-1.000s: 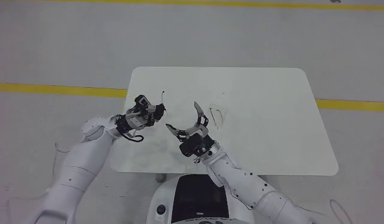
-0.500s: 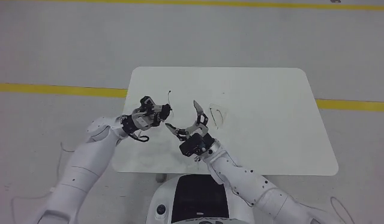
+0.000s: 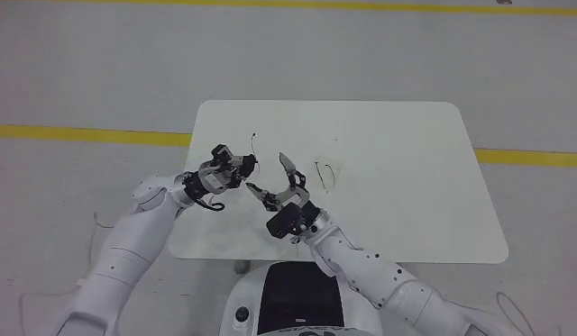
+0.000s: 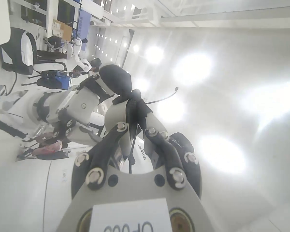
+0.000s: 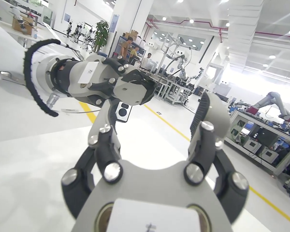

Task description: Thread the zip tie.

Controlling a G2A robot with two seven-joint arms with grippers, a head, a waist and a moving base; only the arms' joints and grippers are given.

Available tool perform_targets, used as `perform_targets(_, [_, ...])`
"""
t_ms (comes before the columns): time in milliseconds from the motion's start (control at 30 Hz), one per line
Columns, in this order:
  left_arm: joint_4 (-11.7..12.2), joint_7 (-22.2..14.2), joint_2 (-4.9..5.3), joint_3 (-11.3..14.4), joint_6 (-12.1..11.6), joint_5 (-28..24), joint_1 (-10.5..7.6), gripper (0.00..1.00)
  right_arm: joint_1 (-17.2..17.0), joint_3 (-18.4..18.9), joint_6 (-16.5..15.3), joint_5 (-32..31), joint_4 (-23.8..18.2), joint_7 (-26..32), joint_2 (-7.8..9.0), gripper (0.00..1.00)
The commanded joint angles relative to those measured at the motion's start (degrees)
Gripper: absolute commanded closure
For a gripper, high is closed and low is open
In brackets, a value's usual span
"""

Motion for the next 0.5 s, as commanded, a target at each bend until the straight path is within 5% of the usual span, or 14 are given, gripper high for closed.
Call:
perform_targets(0, [0.0,0.0,0.00,0.0,0.0,0.0,0.00,1.00,0.2,-0.3,0.0,0.0,0.0,0.0,0.09,0.61])
perform_targets(467, [0.0,0.0,0.00,0.0,0.0,0.0,0.00,1.00,0.7,-1.0,0.0,0.0,-0.4,0.3,0.46,0.76])
